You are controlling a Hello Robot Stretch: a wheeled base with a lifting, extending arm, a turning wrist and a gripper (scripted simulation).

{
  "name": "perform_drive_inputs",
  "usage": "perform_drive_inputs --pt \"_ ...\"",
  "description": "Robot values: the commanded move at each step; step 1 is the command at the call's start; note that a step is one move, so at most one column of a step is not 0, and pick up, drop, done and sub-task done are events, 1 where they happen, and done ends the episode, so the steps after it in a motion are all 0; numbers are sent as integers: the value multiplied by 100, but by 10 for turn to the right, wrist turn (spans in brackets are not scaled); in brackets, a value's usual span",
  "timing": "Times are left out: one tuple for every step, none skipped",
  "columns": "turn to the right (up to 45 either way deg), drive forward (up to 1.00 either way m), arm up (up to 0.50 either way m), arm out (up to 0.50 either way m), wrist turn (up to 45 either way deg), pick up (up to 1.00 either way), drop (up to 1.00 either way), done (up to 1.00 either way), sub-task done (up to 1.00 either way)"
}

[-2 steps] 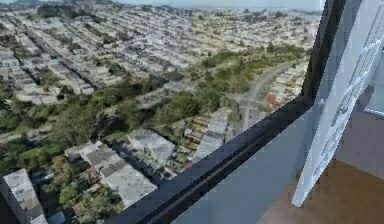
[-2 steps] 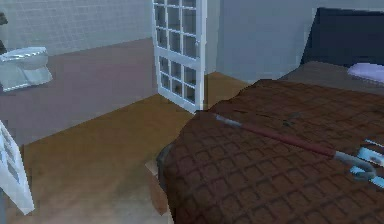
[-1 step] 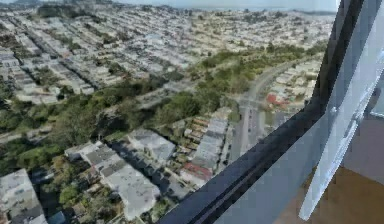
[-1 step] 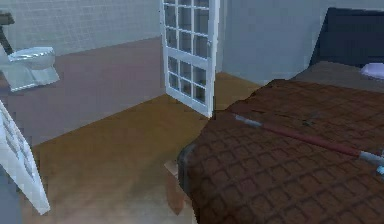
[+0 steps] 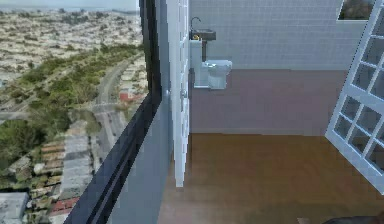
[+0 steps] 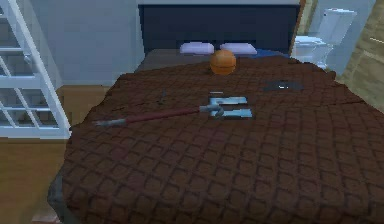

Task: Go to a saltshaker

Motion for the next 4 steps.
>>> perform_drive_inputs --pt "60 0 0 0 0 0 0 0 0" --pt "0 40 0 0 0 0 0 0 0" --pt "90 0 0 0 0 0 0 0 0" --pt "0 50 0 0 0 0 0 0 0"
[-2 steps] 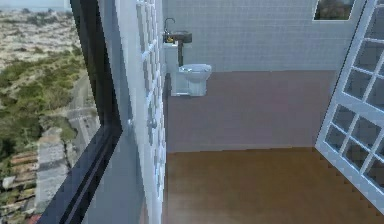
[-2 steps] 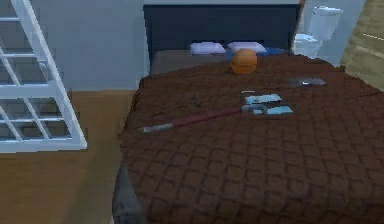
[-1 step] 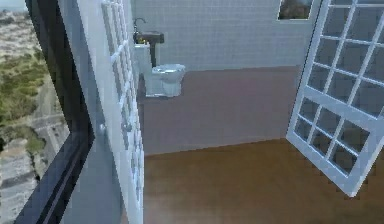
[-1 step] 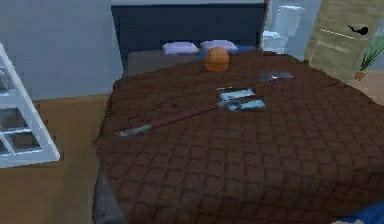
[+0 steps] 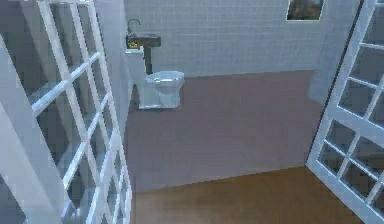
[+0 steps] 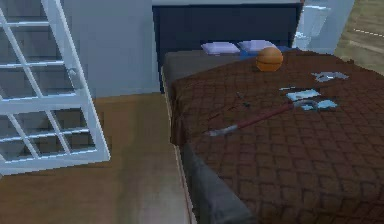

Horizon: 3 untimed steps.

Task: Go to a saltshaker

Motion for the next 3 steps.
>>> perform_drive_inputs --pt "240 0 0 0 0 0 0 0 0" --pt "0 100 0 0 0 0 0 0 0" --pt "0 85 0 0 0 0 0 0 0"
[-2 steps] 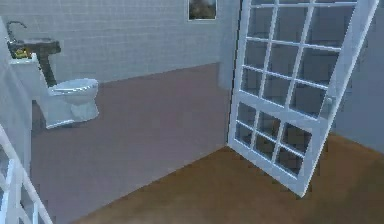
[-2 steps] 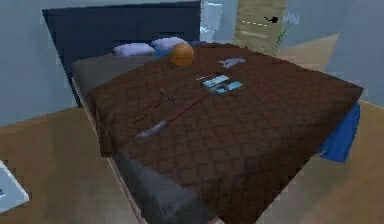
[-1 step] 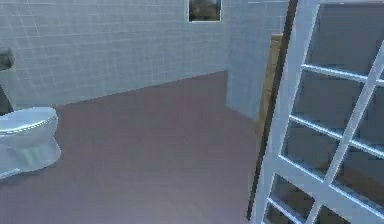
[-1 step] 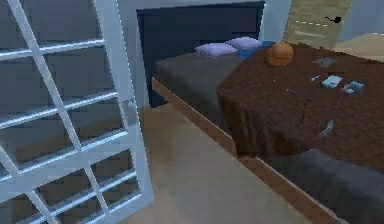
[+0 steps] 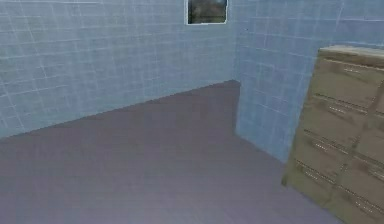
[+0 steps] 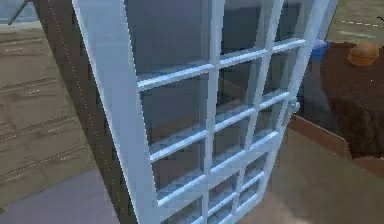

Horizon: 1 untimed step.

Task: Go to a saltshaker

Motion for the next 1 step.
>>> perform_drive_inputs --pt "-330 0 0 0 0 0 0 0 0"
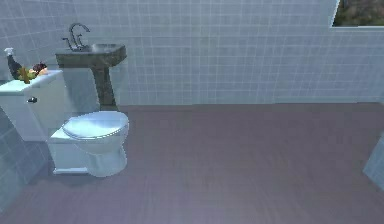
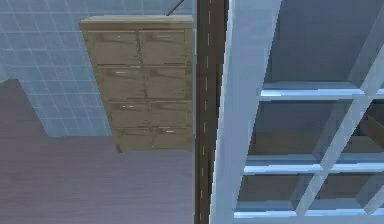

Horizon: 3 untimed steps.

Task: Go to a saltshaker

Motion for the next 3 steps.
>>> perform_drive_inputs --pt "0 30 0 0 0 0 0 0 0" --pt "360 0 0 0 0 0 0 0 0" --pt "0 100 0 0 0 0 0 0 0"
